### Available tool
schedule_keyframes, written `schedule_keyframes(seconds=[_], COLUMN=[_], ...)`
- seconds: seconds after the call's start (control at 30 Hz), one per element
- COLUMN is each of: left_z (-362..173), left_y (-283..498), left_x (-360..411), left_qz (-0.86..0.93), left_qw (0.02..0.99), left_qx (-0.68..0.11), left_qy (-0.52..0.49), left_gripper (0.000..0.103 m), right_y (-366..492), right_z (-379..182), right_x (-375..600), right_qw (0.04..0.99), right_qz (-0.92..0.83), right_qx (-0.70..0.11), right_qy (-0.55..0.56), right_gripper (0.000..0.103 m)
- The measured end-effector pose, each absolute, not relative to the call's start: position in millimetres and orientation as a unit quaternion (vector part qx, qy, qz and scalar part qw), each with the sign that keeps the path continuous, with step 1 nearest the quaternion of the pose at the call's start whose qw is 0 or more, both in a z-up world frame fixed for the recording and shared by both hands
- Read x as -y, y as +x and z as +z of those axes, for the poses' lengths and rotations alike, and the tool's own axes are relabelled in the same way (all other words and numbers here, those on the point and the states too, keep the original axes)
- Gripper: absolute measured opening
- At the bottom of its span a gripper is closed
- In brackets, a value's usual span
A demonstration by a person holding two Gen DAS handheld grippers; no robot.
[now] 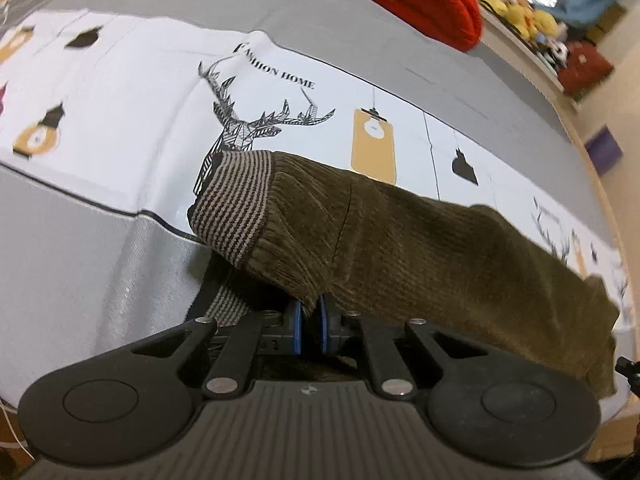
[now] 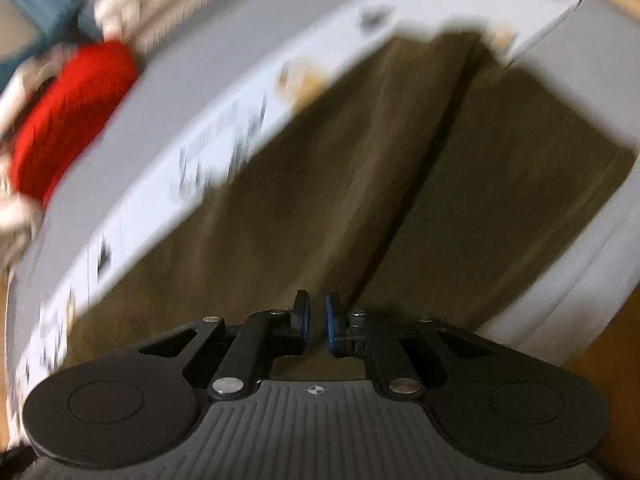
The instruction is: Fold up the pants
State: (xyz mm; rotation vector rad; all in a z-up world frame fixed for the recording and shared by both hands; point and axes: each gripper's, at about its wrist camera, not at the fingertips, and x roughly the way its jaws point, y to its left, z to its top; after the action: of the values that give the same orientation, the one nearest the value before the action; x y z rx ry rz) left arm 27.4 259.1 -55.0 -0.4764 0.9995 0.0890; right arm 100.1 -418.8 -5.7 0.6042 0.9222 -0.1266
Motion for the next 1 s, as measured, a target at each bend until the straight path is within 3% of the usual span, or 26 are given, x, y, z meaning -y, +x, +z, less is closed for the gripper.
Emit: schedule_keyframes(seconds=[0.13,0.2,0.4,0.83,0.93,1.0], left_z=[-59,-63,-70,-76,-77,-77], left_y=[33,37,44,60,61,62], left_x=[-260,-258,-255,-245,-244,-244], left_qz=[0.059,0.069,0.09,0.095,0.093,0.09], left_qw=[0.837,0.832,0.828,0.832,0.832,0.832], left_qx=[-0.479,-0.482,-0.491,-0.499,-0.501,-0.502], left_qy=[-0.257,-0.266,-0.255,-0.223,-0.219,-0.219], left_gripper=[0.026,0.036,0.038,0.039,0.039,0.039], right_y=[105,109,132,183,190,192], right_z=[7,-5,-60,-75,-70,-56], right_x=[476,501,539,491,479,474], right_qw=[0.864,0.849,0.766,0.793,0.805,0.822], right_qz=[-0.122,-0.144,-0.166,-0.173,-0.166,-0.104], right_qx=[-0.37,-0.364,-0.39,-0.428,-0.408,-0.351], right_qy=[0.32,0.356,0.483,0.398,0.397,0.437], right_gripper=[0.031,0.035,0.036,0.038,0.039,0.039])
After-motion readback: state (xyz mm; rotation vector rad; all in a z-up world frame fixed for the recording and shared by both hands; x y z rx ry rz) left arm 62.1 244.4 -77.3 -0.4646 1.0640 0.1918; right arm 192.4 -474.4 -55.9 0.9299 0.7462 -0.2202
